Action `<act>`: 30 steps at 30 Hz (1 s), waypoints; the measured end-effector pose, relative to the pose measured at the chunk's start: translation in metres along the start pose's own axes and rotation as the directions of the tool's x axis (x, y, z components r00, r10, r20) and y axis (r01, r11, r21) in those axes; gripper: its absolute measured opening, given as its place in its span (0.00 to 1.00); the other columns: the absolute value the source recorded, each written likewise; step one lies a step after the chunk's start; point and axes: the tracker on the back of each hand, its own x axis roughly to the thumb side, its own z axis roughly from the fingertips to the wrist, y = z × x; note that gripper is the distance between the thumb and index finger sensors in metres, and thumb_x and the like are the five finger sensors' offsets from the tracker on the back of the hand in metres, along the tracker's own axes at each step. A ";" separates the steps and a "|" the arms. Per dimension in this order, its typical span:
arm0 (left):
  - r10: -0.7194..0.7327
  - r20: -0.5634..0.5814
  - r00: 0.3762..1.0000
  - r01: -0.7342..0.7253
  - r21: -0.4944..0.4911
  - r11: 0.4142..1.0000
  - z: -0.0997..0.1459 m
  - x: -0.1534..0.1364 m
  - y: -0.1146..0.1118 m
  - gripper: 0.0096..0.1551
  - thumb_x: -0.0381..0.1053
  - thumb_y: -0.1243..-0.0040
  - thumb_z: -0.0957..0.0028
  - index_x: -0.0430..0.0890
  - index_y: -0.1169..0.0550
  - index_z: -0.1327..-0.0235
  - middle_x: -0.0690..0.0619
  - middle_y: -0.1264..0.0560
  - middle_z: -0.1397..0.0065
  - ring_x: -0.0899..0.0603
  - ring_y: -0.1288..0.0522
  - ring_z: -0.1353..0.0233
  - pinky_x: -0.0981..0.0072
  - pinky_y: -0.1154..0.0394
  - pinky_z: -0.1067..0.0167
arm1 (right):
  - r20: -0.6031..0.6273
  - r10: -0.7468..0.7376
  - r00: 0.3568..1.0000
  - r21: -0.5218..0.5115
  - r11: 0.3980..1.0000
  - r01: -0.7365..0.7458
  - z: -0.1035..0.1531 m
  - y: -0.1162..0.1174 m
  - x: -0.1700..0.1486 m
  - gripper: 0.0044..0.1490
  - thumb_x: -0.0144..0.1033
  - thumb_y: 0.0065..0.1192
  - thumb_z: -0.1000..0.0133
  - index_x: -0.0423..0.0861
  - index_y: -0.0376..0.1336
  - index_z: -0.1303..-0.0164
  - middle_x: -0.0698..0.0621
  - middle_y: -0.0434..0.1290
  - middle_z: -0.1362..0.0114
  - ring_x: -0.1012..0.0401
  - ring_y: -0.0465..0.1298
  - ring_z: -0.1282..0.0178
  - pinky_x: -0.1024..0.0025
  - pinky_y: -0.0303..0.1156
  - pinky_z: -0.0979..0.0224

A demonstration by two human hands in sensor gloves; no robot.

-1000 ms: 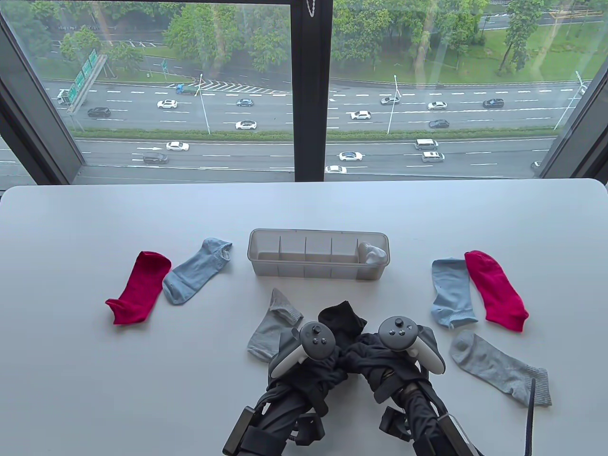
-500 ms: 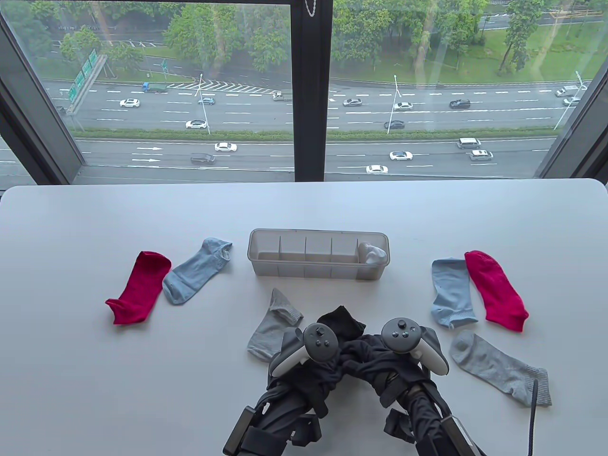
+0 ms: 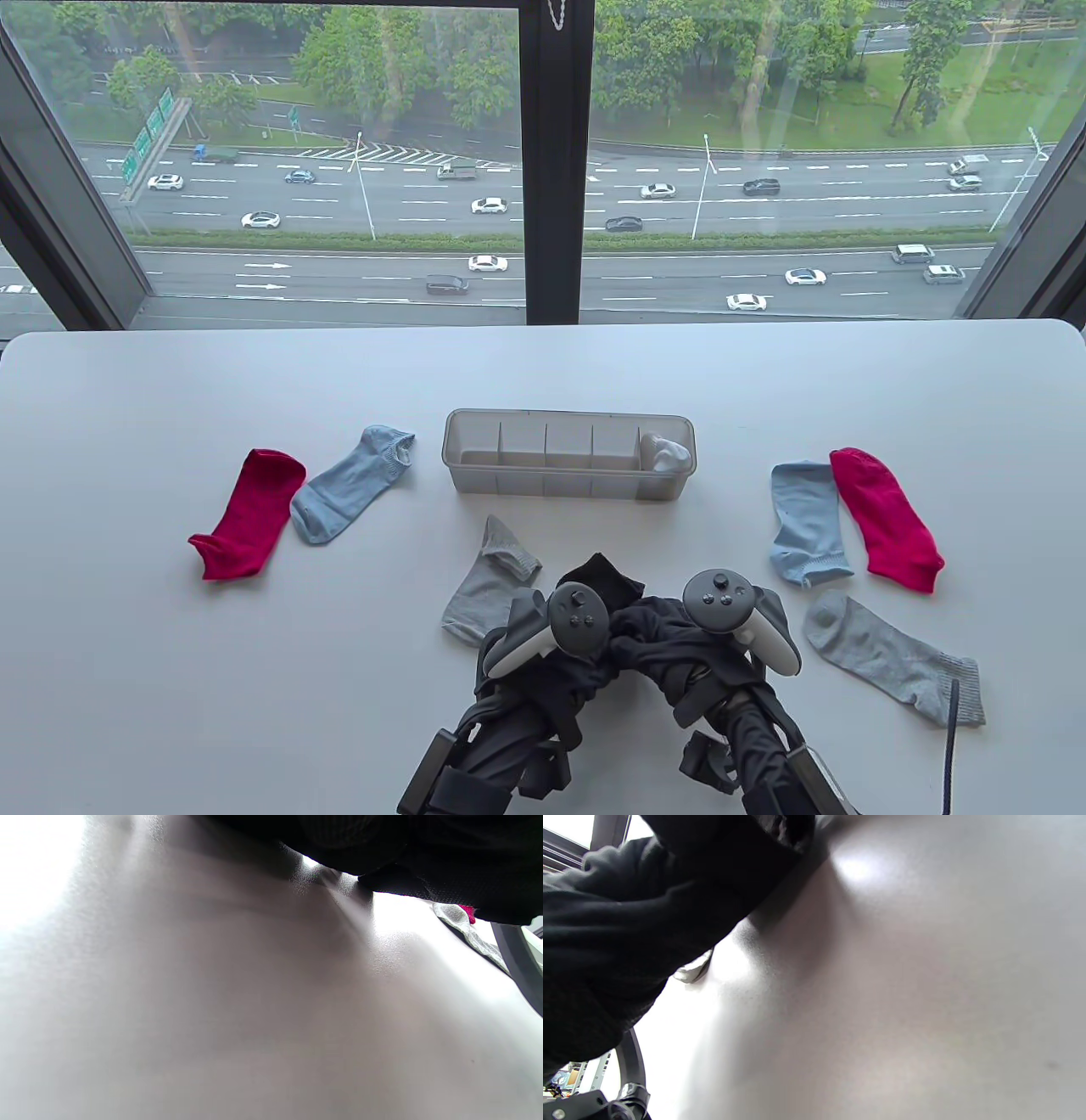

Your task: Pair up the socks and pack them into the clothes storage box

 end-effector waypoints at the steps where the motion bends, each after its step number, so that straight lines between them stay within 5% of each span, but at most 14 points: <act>1: -0.005 -0.005 1.000 0.005 -0.001 1.000 0.000 0.000 0.000 0.26 0.50 0.46 0.46 0.36 0.35 0.44 0.41 0.54 0.19 0.30 0.57 0.18 0.29 0.68 0.27 | -0.002 -0.025 1.000 -0.007 1.000 0.025 0.000 -0.001 0.000 0.25 0.48 0.47 0.36 0.58 0.57 0.28 0.44 0.38 0.14 0.47 0.28 0.17 0.46 0.24 0.20; 6: 0.005 0.008 1.000 -0.006 0.027 1.000 0.000 0.000 0.002 0.24 0.48 0.45 0.45 0.38 0.33 0.41 0.41 0.50 0.19 0.30 0.54 0.18 0.29 0.66 0.26 | -0.020 0.036 0.999 -0.034 0.999 -0.037 0.000 -0.002 0.001 0.24 0.47 0.44 0.35 0.51 0.59 0.32 0.44 0.41 0.14 0.47 0.30 0.16 0.45 0.27 0.19; 9: 0.059 0.009 0.998 -0.059 0.012 0.998 0.000 -0.006 0.004 0.24 0.50 0.50 0.44 0.36 0.33 0.43 0.41 0.50 0.20 0.31 0.54 0.18 0.28 0.67 0.27 | 0.017 -0.049 0.999 0.015 0.999 0.049 0.000 -0.001 0.000 0.37 0.55 0.51 0.40 0.52 0.54 0.22 0.41 0.37 0.14 0.45 0.27 0.17 0.45 0.24 0.20; 14: 0.016 -0.021 1.000 -0.015 0.032 0.999 0.002 -0.003 0.005 0.27 0.52 0.49 0.46 0.35 0.36 0.44 0.40 0.52 0.21 0.30 0.54 0.19 0.29 0.67 0.27 | 0.001 0.047 0.999 0.005 0.999 -0.047 -0.001 -0.001 0.004 0.27 0.52 0.47 0.38 0.53 0.61 0.31 0.45 0.38 0.13 0.46 0.28 0.16 0.43 0.25 0.20; 16: -0.012 -0.020 1.000 0.013 0.062 0.998 0.005 0.000 0.007 0.34 0.51 0.46 0.45 0.44 0.45 0.32 0.41 0.55 0.20 0.30 0.54 0.19 0.29 0.68 0.26 | 0.001 0.016 1.000 0.001 1.000 -0.016 -0.001 0.000 0.003 0.27 0.52 0.46 0.38 0.51 0.62 0.33 0.46 0.38 0.13 0.46 0.28 0.16 0.43 0.25 0.20; 19: -0.016 0.021 1.000 0.013 0.128 0.992 0.007 0.005 0.010 0.27 0.48 0.45 0.44 0.41 0.35 0.34 0.42 0.48 0.20 0.31 0.50 0.19 0.29 0.65 0.25 | 0.000 -0.026 1.000 0.007 1.000 0.026 -0.001 -0.001 0.001 0.27 0.52 0.44 0.36 0.49 0.62 0.34 0.45 0.39 0.14 0.46 0.27 0.17 0.45 0.23 0.20; 23: -0.024 0.011 1.000 0.023 0.048 0.999 0.007 0.001 0.009 0.26 0.49 0.52 0.44 0.34 0.35 0.39 0.41 0.49 0.20 0.31 0.51 0.19 0.28 0.66 0.26 | 0.007 -0.004 1.000 -0.018 1.000 0.004 0.000 -0.001 0.002 0.36 0.55 0.49 0.38 0.56 0.51 0.20 0.44 0.36 0.13 0.45 0.27 0.17 0.43 0.25 0.19; 25: -0.024 -0.006 1.000 0.024 -0.002 1.000 0.005 0.000 0.006 0.28 0.52 0.54 0.45 0.33 0.37 0.42 0.40 0.51 0.20 0.30 0.53 0.19 0.28 0.67 0.27 | 0.008 -0.024 1.000 -0.006 1.000 0.024 0.000 -0.001 0.004 0.28 0.51 0.49 0.36 0.55 0.57 0.26 0.46 0.37 0.13 0.46 0.27 0.16 0.42 0.25 0.19; 30: -0.129 -0.081 0.988 0.131 0.021 0.991 0.006 0.008 0.004 0.28 0.52 0.42 0.47 0.38 0.36 0.43 0.41 0.54 0.20 0.31 0.56 0.18 0.27 0.69 0.27 | 0.000 0.023 1.000 -0.020 1.000 -0.023 -0.001 -0.001 0.007 0.26 0.50 0.45 0.33 0.47 0.64 0.34 0.47 0.41 0.13 0.47 0.29 0.15 0.42 0.27 0.18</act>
